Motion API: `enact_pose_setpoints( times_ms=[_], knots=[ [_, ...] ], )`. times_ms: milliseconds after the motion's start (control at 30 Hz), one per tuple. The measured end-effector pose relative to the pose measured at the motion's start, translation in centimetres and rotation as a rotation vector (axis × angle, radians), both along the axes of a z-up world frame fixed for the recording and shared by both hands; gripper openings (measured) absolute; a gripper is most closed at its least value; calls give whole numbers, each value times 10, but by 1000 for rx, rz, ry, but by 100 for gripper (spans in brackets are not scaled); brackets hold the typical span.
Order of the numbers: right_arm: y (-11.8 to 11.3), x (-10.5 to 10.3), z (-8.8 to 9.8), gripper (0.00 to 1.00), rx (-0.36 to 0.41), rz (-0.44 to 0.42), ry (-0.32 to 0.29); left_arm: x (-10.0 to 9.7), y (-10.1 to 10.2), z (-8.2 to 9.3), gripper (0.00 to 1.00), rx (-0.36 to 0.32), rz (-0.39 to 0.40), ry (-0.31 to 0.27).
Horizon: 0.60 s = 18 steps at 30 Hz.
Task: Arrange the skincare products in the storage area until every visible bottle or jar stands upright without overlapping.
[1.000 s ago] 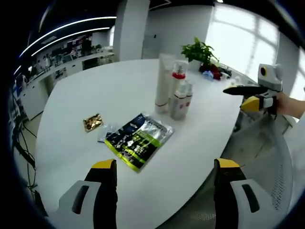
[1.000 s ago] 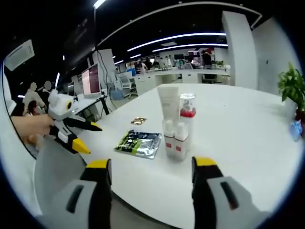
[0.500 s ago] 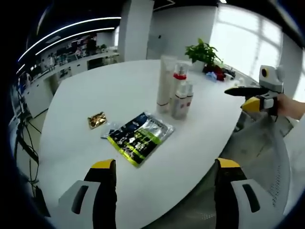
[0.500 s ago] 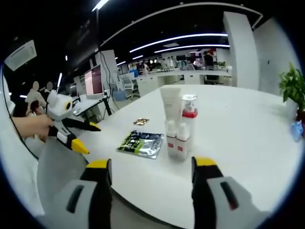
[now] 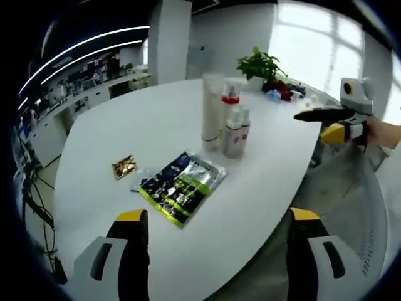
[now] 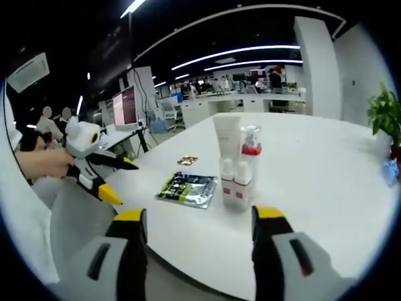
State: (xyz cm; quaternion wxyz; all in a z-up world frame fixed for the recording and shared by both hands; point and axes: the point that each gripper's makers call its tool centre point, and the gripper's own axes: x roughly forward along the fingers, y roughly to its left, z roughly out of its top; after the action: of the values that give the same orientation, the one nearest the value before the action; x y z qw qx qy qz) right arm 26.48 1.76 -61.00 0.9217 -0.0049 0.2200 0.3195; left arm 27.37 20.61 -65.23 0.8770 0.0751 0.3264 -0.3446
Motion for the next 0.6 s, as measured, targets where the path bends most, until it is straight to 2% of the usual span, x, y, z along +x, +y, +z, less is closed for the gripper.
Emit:
enact_pose_setpoints(
  times_ms=[300, 600],
  knots=[
    [1, 1, -2, 69, -3, 1, 0, 12, -2, -1, 95, 42, -45, -9],
    [-1, 4, -4, 71, -5, -10, -2, 29, -3, -9, 97, 134, -108, 6]
  ],
)
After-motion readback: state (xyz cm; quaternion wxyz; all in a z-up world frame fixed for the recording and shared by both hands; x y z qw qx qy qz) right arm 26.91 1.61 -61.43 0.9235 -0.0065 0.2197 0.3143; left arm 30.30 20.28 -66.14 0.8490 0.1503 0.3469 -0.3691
